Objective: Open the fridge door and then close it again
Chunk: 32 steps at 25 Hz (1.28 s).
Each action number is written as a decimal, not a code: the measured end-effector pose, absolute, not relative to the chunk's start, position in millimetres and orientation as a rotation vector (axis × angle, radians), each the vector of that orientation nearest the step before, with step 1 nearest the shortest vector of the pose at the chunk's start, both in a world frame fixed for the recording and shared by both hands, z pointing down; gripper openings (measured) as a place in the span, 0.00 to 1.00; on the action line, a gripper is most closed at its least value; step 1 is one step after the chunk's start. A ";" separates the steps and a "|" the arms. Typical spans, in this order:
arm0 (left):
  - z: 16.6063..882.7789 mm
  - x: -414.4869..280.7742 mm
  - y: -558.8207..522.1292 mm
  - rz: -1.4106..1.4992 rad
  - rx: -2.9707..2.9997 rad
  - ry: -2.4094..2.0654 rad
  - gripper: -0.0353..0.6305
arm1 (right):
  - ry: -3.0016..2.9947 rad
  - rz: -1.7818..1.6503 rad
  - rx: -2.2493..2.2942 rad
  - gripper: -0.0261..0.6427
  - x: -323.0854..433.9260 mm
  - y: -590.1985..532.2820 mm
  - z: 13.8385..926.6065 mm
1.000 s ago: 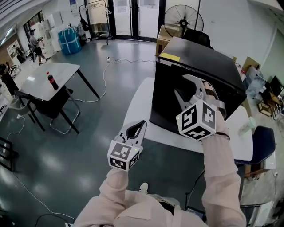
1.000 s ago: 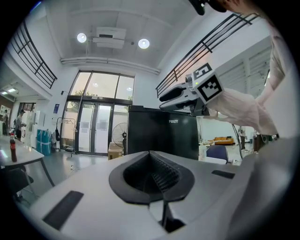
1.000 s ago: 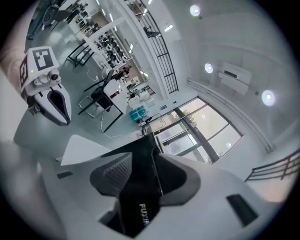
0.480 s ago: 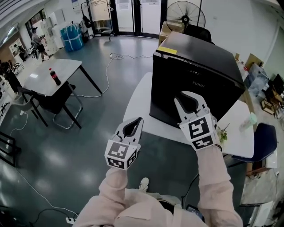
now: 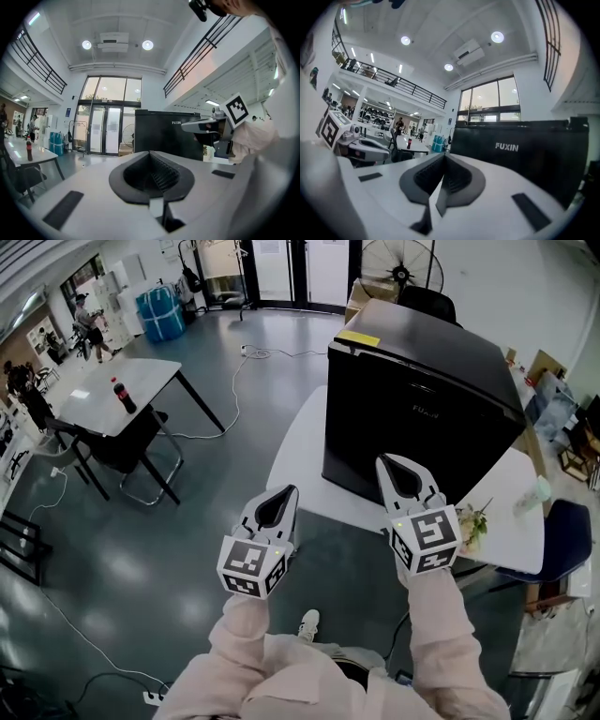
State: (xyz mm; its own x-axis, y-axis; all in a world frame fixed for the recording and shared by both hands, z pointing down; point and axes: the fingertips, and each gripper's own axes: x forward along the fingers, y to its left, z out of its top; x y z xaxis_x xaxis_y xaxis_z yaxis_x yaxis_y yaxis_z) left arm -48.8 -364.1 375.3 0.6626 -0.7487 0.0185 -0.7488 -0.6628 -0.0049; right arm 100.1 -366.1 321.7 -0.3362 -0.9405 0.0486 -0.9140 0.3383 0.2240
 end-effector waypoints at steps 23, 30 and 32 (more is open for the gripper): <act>399.1 -67.0 -386.4 0.016 2.796 -1.335 0.07 | -2.559 0.134 1.824 0.05 70.9 -367.7 391.3; 403.6 -67.5 -397.1 0.015 2.803 -1.301 0.07 | -2.546 0.130 1.820 0.05 62.3 -374.3 396.0; 403.4 -67.0 -399.4 0.015 2.808 -1.291 0.07 | -2.542 0.128 1.823 0.05 60.8 -375.5 395.8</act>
State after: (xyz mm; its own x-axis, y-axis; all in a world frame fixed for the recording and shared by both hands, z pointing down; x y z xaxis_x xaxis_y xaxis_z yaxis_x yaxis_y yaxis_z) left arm -67.0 -399.4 403.4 0.6513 -0.7582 0.0301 -0.7587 -0.6501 0.0419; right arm 60.8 -375.5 395.8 -0.3220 -0.9450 0.0566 -0.9459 0.3187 -0.0601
